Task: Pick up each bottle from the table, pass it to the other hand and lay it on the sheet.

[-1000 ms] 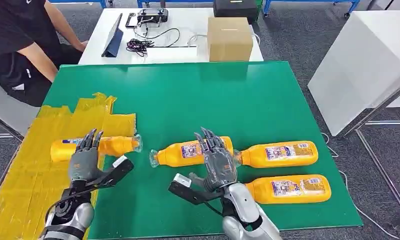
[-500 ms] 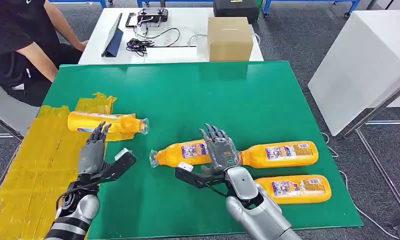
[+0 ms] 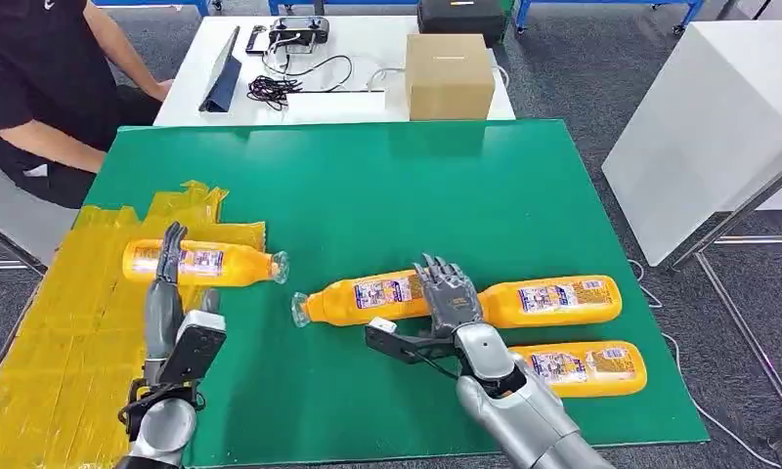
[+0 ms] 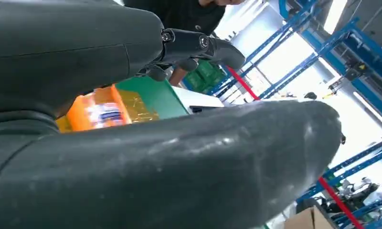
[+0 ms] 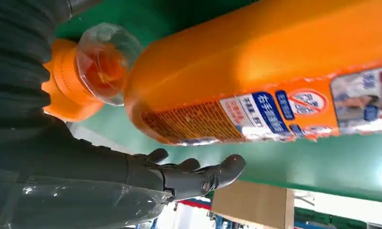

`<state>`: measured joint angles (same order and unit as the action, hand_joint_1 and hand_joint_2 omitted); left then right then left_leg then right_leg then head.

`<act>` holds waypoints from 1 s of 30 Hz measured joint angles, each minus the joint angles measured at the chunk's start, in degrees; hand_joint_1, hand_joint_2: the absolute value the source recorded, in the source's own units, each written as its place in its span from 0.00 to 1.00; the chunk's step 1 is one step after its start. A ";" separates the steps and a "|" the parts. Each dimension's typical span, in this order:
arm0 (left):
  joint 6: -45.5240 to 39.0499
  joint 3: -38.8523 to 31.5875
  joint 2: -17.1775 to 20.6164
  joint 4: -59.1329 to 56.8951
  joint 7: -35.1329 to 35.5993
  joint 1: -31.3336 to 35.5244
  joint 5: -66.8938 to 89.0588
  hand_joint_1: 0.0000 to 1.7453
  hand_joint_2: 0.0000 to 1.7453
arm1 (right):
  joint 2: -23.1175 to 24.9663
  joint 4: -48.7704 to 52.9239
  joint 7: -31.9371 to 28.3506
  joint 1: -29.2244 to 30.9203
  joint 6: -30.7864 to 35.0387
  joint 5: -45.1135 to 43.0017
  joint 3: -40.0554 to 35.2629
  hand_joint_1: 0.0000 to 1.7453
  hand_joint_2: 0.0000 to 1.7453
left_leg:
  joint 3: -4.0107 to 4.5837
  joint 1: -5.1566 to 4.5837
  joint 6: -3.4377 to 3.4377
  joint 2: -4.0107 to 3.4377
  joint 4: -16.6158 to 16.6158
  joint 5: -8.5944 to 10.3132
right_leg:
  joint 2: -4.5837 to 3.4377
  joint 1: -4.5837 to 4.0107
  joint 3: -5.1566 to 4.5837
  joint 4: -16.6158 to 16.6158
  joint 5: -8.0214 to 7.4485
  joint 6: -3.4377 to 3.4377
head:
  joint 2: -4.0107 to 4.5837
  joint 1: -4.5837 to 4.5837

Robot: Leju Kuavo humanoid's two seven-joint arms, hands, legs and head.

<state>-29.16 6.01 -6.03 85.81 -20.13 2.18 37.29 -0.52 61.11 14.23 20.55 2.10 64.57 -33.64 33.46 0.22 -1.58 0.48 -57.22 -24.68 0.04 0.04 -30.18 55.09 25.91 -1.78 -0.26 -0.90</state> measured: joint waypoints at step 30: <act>10.55 2.12 -1.31 4.39 -2.86 -0.42 -27.32 0.00 1.00 | 1.69 -13.83 -2.15 6.84 1.59 -9.14 0.53 1.00 1.00 | -0.45 -0.01 0.01 0.01 0.02 -0.01 | 0.01 0.00 0.38 -0.02 0.01 0.01 | 0.00 -0.02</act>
<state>-18.60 8.13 -7.34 90.20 -22.99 1.76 9.96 1.16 47.28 12.08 27.40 3.68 55.42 -33.11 33.01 0.21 -1.57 0.49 -57.20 -24.69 0.05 0.04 -29.80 55.07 25.92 -1.76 -0.26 -0.92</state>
